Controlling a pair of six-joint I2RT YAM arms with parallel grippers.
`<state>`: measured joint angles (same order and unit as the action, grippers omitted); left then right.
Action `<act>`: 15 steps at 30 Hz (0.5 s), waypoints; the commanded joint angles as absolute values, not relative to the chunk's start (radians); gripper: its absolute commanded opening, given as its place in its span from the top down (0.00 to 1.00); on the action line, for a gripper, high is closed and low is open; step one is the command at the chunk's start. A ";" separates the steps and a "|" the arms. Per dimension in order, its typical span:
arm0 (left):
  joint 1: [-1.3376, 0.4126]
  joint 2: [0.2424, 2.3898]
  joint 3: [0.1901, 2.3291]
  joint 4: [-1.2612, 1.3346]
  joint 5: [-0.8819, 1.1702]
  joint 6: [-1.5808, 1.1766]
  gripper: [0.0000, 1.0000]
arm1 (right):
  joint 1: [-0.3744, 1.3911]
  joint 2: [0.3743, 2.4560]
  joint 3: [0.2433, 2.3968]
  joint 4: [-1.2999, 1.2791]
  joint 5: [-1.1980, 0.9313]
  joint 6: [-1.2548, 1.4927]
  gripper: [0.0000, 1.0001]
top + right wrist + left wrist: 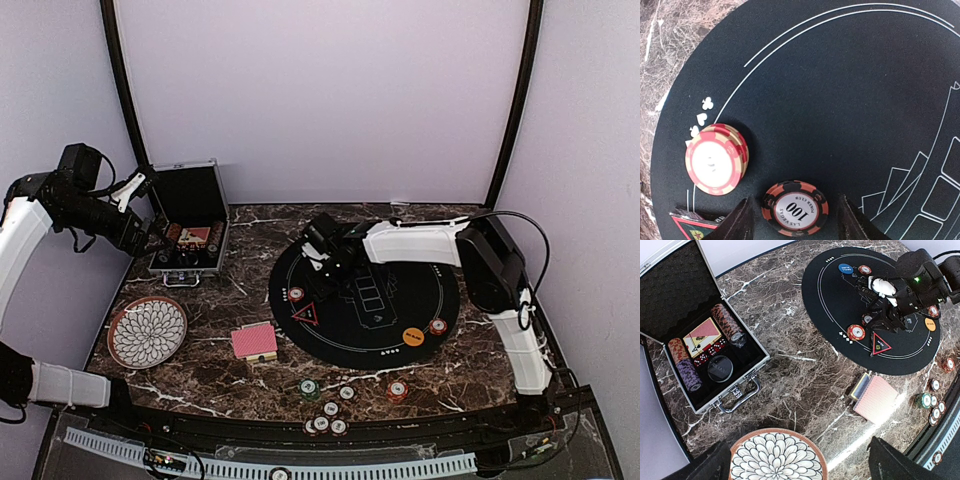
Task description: Distribute texas hold em gaming equipment
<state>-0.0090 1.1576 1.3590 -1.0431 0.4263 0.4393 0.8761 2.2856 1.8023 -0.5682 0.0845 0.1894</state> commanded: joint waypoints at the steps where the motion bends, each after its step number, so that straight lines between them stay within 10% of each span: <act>1: -0.003 1.140 1.383 -1.066 0.437 0.453 0.01 | 0.876 2.209 1.812 -0.555 0.117 0.185 0.41; 15: -0.003 1.139 1.389 -1.072 0.438 0.454 0.01 | 1.131 1.772 1.333 -0.618 0.123 0.199 0.41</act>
